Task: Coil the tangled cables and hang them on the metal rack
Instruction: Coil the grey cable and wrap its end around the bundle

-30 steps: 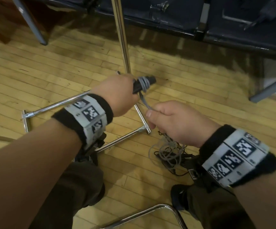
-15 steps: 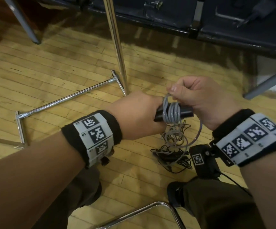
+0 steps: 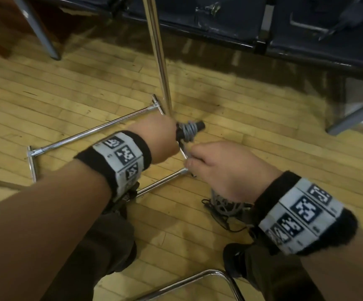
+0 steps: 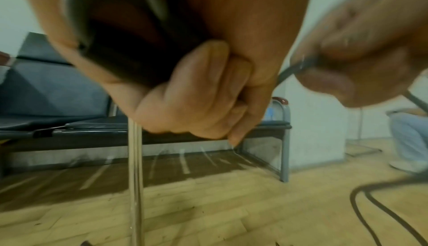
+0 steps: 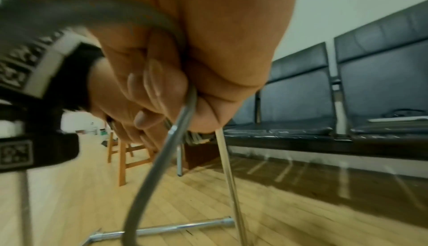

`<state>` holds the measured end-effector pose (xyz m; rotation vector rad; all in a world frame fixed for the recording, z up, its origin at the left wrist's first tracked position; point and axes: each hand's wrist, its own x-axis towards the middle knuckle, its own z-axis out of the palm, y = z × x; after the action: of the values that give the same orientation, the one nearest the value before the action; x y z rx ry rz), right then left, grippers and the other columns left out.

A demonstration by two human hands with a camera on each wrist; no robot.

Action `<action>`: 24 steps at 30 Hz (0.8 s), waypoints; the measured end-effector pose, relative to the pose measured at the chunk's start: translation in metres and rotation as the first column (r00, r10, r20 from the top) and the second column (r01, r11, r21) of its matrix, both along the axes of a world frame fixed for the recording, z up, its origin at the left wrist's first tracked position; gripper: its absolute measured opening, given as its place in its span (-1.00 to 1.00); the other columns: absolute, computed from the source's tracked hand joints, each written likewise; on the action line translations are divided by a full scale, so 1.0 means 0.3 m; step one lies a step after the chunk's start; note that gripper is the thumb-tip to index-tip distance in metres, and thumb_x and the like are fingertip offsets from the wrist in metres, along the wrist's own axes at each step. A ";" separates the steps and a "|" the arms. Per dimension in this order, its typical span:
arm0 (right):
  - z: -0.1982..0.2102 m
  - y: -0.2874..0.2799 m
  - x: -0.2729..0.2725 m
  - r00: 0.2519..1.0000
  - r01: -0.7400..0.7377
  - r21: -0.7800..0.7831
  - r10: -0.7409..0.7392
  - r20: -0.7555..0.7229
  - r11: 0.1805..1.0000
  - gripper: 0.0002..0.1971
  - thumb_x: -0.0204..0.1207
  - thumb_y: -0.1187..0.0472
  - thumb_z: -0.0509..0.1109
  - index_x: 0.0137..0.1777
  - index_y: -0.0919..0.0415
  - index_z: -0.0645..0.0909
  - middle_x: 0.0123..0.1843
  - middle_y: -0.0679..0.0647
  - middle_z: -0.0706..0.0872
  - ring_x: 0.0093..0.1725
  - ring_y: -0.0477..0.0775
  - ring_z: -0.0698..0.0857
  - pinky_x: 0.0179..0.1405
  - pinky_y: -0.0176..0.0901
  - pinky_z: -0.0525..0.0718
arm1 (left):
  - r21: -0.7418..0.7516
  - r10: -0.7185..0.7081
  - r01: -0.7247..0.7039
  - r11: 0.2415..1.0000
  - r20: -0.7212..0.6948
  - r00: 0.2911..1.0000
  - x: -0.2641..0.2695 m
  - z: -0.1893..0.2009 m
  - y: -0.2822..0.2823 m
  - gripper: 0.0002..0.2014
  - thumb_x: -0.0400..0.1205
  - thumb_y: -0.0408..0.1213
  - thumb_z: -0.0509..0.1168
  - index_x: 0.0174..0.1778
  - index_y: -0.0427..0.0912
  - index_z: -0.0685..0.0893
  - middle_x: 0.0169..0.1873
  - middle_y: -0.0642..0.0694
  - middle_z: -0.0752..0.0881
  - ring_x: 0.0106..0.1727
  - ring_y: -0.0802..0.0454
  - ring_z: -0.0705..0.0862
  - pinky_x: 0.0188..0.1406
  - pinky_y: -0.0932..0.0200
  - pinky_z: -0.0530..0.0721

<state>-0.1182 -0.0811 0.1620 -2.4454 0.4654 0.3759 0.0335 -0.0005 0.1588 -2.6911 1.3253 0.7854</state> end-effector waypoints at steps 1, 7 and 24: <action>0.006 0.018 0.006 0.999 -0.051 -0.056 0.051 -0.001 0.997 -0.71 0.77 -0.13 0.19 -0.09 -0.09 0.63 -0.25 -0.12 0.64 -0.27 -0.17 0.61 -0.35 -0.17 0.56 | 0.085 -0.100 0.101 0.991 -0.016 0.995 -0.025 -0.014 0.002 -0.87 0.78 -0.26 0.30 0.18 -0.16 0.68 -0.15 -0.06 0.68 -0.25 0.02 0.63 -0.34 0.18 0.56; 0.043 -0.063 -0.017 0.976 0.057 0.007 -0.057 0.209 0.998 -0.81 0.64 -0.11 0.41 -0.15 -0.09 0.73 -0.26 -0.18 0.73 -0.17 -0.22 0.67 -0.29 -0.43 0.53 | 0.130 -0.392 0.401 0.907 -0.091 0.915 -0.093 -0.012 0.015 -0.86 0.82 -0.19 0.21 0.07 -0.11 0.66 -0.22 -0.04 0.64 -0.25 0.01 0.61 -0.15 0.10 0.60; 0.034 -0.199 -0.109 0.977 0.190 0.335 -0.210 0.025 0.923 -0.48 0.65 -0.34 0.23 0.01 0.05 0.82 -0.33 0.06 0.77 -0.60 -0.24 0.47 -0.63 -0.45 0.35 | -0.254 -0.331 0.421 0.871 0.330 0.884 -0.130 0.008 -0.008 -0.86 0.76 0.03 0.29 0.02 0.15 0.46 -0.13 0.13 0.66 -0.05 -0.01 0.64 0.31 -0.07 0.55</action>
<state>-0.1509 -0.1409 0.1723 -2.0549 0.5710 0.2678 -0.0054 -0.0029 0.1612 -2.4845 1.9531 0.1529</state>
